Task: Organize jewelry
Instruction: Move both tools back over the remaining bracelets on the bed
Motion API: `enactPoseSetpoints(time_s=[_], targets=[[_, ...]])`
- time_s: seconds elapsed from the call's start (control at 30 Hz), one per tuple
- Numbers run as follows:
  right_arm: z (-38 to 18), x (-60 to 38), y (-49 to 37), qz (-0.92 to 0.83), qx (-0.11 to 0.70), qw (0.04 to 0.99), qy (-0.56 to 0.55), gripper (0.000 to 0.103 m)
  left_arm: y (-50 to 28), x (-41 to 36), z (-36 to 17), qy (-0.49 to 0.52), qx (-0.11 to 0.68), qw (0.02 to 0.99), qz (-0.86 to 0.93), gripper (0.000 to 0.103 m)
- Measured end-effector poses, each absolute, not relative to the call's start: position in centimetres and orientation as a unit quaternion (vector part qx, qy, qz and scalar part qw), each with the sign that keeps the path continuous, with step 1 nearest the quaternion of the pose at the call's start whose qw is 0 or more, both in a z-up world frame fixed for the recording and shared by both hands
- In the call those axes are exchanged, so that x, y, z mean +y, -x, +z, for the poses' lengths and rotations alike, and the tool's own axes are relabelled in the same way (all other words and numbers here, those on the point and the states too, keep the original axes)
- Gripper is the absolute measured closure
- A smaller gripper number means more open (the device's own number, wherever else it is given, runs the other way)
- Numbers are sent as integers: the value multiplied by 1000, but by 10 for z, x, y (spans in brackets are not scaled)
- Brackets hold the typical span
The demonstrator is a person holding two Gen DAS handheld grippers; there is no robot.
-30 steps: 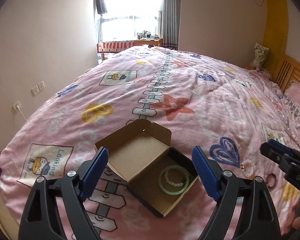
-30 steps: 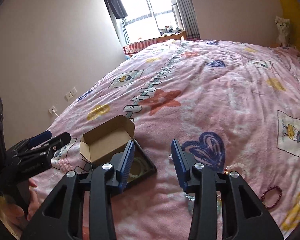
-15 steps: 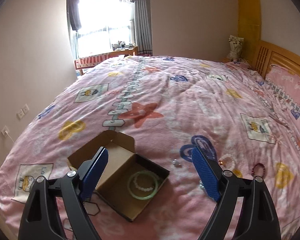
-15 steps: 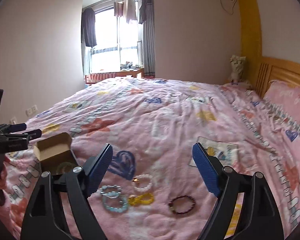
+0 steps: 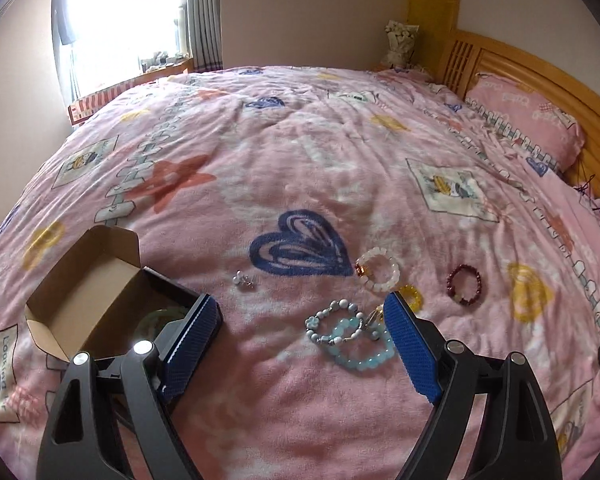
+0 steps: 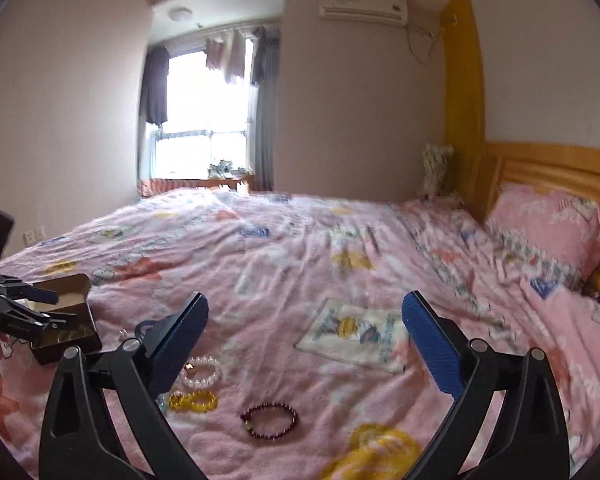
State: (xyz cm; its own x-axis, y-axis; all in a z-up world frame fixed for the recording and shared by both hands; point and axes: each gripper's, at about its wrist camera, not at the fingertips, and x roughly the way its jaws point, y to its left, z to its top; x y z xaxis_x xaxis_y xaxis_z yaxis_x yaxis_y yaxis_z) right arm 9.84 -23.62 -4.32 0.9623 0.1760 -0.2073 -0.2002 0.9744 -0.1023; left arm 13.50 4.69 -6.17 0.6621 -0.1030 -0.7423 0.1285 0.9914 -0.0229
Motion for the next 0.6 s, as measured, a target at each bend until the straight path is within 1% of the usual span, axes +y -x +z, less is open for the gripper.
enactPoseSetpoints(time_s=[0.07, 0.13, 0.2, 0.3, 0.37, 0.43, 0.47, 0.53, 0.6], targets=[[-46, -238, -111, 103, 141, 982, 75, 8, -136, 45, -67, -20, 409, 910, -66, 19], [-56, -244, -131, 115, 218, 968, 44, 8, -140, 43, -75, -16, 422, 903, -82, 19], [-74, -250, -148, 114, 273, 955, 8, 8, -144, 42, -84, -8, 441, 892, -99, 19], [-109, -244, -165, 117, 335, 935, 7, 8, -149, 40, -99, -4, 457, 883, -104, 19], [-135, -243, -176, 130, 376, 917, -5, 12, -156, 40, -107, 6, 467, 878, -107, 19], [-157, -248, -185, 147, 413, 898, -41, 25, -163, 41, -114, 21, 474, 872, -117, 19], [-167, -252, -190, 152, 429, 888, -65, 26, -165, 42, -116, 28, 478, 870, -119, 26], [-181, -260, -194, 153, 444, 878, -98, 33, -170, 43, -123, 40, 490, 861, -127, 38], [-186, -263, -198, 154, 445, 876, -104, 34, -173, 45, -129, 55, 499, 854, -135, 39]])
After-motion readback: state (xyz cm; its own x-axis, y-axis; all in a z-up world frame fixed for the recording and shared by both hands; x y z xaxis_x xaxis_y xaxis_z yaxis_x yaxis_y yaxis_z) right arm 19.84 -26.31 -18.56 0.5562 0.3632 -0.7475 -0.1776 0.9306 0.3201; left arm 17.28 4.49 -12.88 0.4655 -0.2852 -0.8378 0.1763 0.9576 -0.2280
